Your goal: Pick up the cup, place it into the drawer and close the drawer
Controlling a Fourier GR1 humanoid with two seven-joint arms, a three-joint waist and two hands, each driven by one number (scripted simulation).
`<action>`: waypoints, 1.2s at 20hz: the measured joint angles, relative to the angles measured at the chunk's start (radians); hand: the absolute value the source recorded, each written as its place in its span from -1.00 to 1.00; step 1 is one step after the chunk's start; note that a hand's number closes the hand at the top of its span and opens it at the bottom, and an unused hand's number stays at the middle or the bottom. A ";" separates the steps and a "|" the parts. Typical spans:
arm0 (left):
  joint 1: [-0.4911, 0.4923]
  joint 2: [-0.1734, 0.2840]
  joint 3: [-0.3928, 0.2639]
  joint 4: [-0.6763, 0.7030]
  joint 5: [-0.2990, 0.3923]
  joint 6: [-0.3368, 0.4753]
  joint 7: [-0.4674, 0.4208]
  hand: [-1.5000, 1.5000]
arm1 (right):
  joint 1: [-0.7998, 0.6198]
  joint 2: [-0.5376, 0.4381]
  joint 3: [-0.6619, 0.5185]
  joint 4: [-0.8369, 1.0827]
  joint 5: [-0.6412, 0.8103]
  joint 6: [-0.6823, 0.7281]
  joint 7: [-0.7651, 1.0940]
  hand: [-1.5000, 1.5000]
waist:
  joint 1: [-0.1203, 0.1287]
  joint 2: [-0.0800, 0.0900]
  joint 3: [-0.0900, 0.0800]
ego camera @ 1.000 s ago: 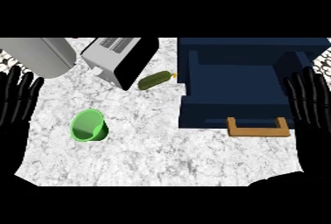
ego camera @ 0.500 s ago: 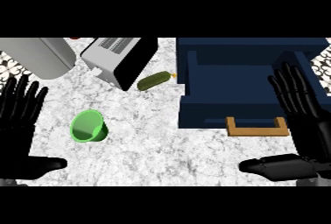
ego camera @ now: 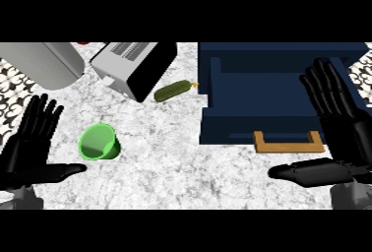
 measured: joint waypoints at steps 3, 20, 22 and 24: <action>0.001 0.000 0.007 0.108 -0.037 -0.010 -0.075 -1.00 | -0.015 -0.007 -0.013 0.009 -0.001 0.007 -0.004 -1.00 | -0.001 0.000 0.000; -0.175 0.065 0.055 0.820 -0.181 -0.027 -0.513 -1.00 | -0.090 -0.024 -0.056 0.028 -0.014 0.021 0.035 -1.00 | -0.005 0.001 -0.001; -0.221 0.078 0.063 0.922 -0.193 -0.025 -0.569 -1.00 | -0.081 -0.030 -0.066 0.019 -0.024 0.029 0.038 -1.00 | -0.007 0.001 -0.001; -0.261 0.097 0.071 1.032 -0.208 -0.037 -0.639 -1.00 | -0.090 -0.019 -0.055 0.030 -0.014 0.021 0.036 -1.00 | -0.009 0.002 -0.001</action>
